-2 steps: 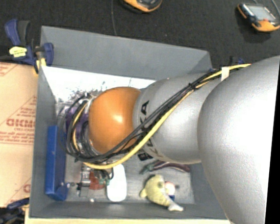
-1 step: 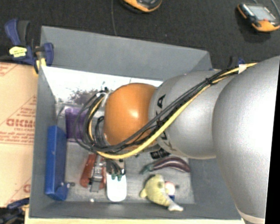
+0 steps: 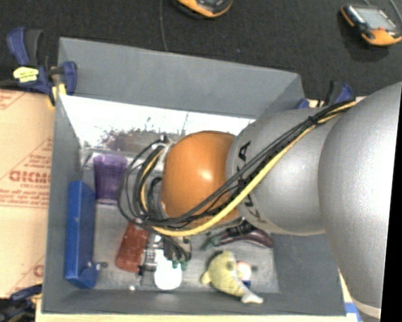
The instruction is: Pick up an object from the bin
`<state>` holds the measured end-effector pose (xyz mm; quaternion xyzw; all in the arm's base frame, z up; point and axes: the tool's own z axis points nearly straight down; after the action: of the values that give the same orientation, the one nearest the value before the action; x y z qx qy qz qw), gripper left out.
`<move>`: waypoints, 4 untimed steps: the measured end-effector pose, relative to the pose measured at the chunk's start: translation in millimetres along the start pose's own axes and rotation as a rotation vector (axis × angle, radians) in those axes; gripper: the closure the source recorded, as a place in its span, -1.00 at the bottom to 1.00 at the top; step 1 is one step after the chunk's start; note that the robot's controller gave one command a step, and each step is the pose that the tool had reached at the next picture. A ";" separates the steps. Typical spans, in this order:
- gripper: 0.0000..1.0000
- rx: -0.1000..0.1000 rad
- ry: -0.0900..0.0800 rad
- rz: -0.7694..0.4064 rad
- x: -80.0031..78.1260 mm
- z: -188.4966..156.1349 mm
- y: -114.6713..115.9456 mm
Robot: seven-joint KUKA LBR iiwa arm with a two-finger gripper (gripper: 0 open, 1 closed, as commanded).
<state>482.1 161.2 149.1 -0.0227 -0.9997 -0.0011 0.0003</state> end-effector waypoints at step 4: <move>1.00 0.000 -0.001 -0.110 -4.7 14.0 -15.7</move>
Offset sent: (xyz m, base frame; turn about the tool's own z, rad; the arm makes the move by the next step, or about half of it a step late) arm 0.0257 -0.0478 -0.0496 0.1113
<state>486.0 145.4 135.1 0.0324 -0.9995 -0.0013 -0.0002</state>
